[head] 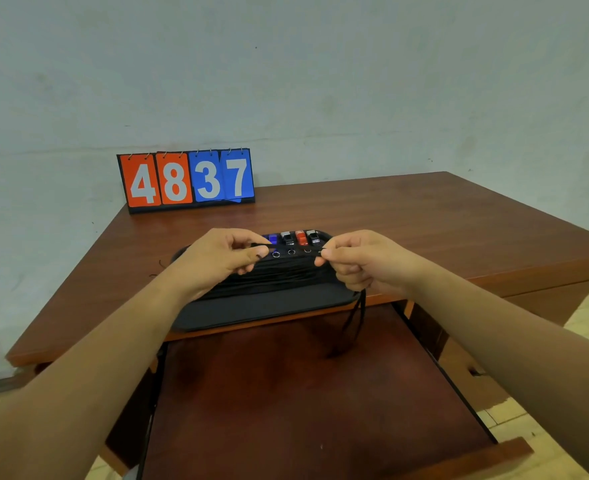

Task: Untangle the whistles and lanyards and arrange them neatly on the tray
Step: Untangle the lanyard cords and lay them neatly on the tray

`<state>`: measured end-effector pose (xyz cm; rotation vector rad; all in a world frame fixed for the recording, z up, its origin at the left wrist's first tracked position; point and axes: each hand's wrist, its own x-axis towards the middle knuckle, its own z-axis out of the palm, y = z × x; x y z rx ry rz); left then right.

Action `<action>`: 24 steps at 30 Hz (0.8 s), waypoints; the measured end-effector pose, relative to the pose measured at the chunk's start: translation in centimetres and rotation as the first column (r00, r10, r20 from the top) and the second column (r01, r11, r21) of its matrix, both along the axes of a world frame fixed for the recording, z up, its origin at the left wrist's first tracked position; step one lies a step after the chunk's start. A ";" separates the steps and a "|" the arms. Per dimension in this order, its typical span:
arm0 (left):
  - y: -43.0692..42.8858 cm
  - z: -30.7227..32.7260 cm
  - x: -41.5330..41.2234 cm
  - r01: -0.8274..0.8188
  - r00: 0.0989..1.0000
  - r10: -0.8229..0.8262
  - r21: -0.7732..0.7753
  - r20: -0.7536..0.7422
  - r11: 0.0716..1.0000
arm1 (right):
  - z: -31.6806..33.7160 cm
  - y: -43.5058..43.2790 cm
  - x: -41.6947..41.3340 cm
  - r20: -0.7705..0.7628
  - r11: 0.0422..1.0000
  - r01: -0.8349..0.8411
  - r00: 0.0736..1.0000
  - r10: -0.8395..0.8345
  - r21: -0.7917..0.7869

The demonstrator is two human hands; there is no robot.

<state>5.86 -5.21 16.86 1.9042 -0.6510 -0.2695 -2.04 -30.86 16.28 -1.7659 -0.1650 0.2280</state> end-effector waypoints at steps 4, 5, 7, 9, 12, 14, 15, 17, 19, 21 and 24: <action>0.6 -0.2 -0.1 0.025 0.999 -0.028 0.096 0.037 0.995 | -0.1 -0.1 -0.2 -0.010 0.999 0.004 1.000 -0.004 -0.042; 0.8 -0.3 -0.2 0.053 0.999 -0.054 0.077 0.003 0.996 | -0.1 -0.1 -0.3 -0.007 0.997 0.007 1.000 -0.007 -0.075; 1.1 -0.6 -0.2 0.090 0.994 -0.089 0.009 -0.070 0.996 | -0.1 0.0 -0.5 -0.008 0.993 0.001 1.000 -0.002 -0.120; 1.4 -0.8 -0.2 0.093 0.990 -0.094 -0.015 -0.104 0.996 | -0.2 0.0 -0.6 -0.022 0.993 -0.024 1.000 0.022 -0.116; 2.1 -1.1 -0.2 0.117 0.993 -0.116 0.103 -0.015 0.988 | -0.5 0.0 -0.8 -0.044 0.994 -0.050 0.998 0.046 -0.102; 2.6 -1.2 -0.3 0.146 0.985 -0.162 0.232 0.051 0.962 | -0.5 -0.2 -1.1 -0.052 0.994 -0.055 0.997 0.050 -0.090; 2.8 -1.3 -0.3 0.161 0.981 -0.183 0.272 0.059 0.949 | -0.5 -0.3 -1.2 -0.053 0.995 -0.053 0.997 0.049 -0.089; 3.4 -1.6 -0.3 0.177 0.978 -0.203 0.306 0.057 0.935 | -0.5 -0.5 -1.3 -0.053 0.992 -0.049 0.998 0.044 -0.114; 4.0 -1.8 -0.4 0.178 0.977 -0.204 0.313 0.053 0.933 | -0.6 -0.7 -1.4 -0.050 0.983 -0.052 0.998 0.044 -0.174; 4.5 -1.9 -0.6 0.159 0.982 -0.180 0.280 0.051 0.947 | -0.7 -0.9 -1.4 -0.040 0.961 -0.052 0.998 0.042 -0.272; 5.2 -2.2 -0.8 0.107 0.989 -0.126 0.213 0.076 0.971 | -0.9 -1.3 -1.5 -0.020 0.924 -0.025 1.000 0.019 -0.381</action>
